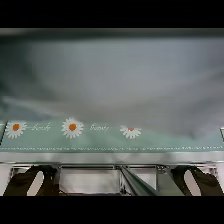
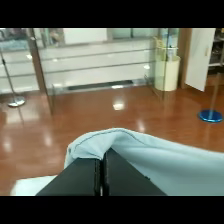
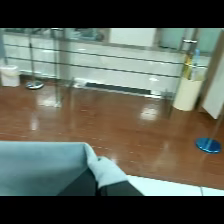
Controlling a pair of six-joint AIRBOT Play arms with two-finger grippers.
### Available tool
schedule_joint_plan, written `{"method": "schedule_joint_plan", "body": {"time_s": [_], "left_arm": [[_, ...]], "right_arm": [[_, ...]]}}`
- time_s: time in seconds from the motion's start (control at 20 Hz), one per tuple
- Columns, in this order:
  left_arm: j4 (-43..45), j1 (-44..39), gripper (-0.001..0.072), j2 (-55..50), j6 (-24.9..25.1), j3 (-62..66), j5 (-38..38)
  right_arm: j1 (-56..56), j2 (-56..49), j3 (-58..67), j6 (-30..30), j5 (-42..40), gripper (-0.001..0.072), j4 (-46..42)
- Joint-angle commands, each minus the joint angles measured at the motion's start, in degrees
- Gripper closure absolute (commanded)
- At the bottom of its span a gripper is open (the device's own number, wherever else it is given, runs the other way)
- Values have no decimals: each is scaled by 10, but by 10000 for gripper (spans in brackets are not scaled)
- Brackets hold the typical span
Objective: Fold the shirts.
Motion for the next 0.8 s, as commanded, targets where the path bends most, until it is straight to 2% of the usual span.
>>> {"method": "schedule_joint_plan", "body": {"time_s": [0.0,0.15,0.25,0.4,0.6,0.75], "left_arm": [[196,-150,690,30,-13,1,-64],[236,-224,690,24,-20,-67,-102],[247,-234,690,14,-24,-142,-78],[257,-232,689,-27,-29,-253,-10],[278,-219,690,-153,-95,-330,92],[271,-173,690,-284,-156,-327,145]], "right_arm": [[0,26,0,26,74,695,-54],[0,26,-53,38,116,694,-37],[0,26,-116,38,114,695,-6],[0,24,-245,21,61,694,53],[0,-41,-378,-25,-16,695,78],[0,-150,-398,-63,-76,694,85]]}}
